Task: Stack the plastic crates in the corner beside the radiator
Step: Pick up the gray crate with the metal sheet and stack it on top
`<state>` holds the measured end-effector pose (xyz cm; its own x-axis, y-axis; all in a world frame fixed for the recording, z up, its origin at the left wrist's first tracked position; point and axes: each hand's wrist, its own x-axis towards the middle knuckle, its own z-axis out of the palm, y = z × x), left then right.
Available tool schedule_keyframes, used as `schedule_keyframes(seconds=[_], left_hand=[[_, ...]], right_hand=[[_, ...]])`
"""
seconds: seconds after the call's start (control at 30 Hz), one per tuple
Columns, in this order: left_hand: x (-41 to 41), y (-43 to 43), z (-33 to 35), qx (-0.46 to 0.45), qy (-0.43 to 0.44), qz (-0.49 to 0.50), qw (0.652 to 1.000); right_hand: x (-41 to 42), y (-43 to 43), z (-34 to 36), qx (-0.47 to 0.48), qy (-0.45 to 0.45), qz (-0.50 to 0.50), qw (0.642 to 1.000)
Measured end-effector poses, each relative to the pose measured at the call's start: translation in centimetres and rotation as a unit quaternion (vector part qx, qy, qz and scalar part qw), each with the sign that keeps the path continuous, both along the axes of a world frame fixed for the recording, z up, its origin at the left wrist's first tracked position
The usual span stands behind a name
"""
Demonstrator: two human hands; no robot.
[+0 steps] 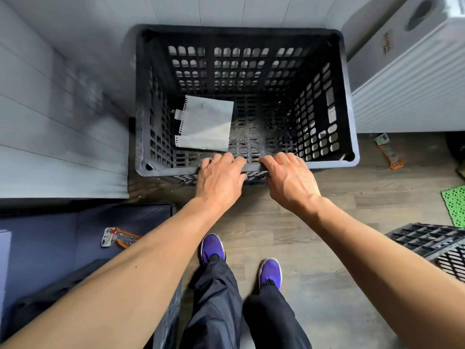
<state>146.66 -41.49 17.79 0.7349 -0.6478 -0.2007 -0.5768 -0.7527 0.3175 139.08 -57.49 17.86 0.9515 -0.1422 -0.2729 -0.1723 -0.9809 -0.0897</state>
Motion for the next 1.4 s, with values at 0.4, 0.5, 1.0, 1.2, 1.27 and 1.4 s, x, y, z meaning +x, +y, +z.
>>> schedule_keyframes(seconds=[0.4,0.5,1.0,1.2,1.27,1.4], left_hand=[[-7.3,-3.9,0.5,-0.077,-0.098,0.019,0.992],[-9.4,-3.8,0.5,-0.065,-0.104,0.045,0.991],[-9.7,-4.7,-14.7,-0.008,-0.016,0.171,0.985],[-8.4,-5.4,-19.7,0.009,-0.057,0.123,0.991],[-8.5,-5.3,-20.7,-0.008,-0.063,0.125,0.990],[-8.8,-6.1,-21.4,-0.047,-0.038,0.165,0.984]], right_hand=[[-6.4,-1.1,0.6,0.048,-0.125,-0.006,0.991],[-8.4,-2.1,0.3,0.051,-0.113,-0.002,0.992],[-8.0,-3.3,-16.3,0.065,-0.079,0.013,0.995],[-6.3,-3.6,-23.1,0.073,-0.127,0.004,0.989],[-6.2,-3.5,-24.7,0.067,-0.151,-0.003,0.986],[-6.5,-3.3,-26.8,0.046,-0.193,0.001,0.980]])
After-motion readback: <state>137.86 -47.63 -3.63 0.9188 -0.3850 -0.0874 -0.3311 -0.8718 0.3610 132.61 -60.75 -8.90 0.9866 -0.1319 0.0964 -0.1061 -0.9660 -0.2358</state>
